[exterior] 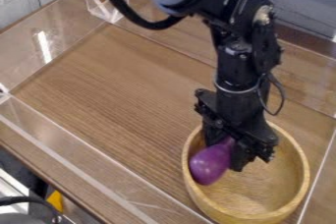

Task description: Remove the purple eggplant from inside the brown bowl and put it on the table

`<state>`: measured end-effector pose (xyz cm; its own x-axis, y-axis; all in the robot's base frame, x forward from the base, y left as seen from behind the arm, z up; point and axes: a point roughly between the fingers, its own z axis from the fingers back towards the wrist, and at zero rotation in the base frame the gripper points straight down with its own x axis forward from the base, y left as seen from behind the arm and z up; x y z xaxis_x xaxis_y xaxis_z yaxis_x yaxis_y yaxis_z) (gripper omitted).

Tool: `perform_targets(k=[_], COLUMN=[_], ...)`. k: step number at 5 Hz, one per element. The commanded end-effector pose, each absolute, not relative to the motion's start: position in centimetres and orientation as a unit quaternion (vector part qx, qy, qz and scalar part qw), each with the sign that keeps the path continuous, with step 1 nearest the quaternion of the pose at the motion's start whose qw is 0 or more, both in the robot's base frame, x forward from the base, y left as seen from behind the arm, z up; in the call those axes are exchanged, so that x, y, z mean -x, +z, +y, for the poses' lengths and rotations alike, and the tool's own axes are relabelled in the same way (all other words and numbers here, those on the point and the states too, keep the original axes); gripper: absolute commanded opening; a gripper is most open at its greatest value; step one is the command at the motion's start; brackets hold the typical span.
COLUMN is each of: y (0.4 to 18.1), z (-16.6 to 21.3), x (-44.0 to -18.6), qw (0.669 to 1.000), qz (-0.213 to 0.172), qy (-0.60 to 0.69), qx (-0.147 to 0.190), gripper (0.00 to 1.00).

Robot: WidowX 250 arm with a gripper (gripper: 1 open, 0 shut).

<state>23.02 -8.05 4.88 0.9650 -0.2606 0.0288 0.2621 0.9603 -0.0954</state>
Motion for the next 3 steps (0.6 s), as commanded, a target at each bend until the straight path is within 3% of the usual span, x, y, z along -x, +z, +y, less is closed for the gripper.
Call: perform_targets(k=[1,3], y=[5.96,5.61], z=[-7.33,-6.46], x=[-23.01,-22.67], qw=[0.99,0.992], qz=[-0.03,-0.035], qy=[-0.125,-0.11], qx=[0.052,0.049], gripper=[0.0,0.0])
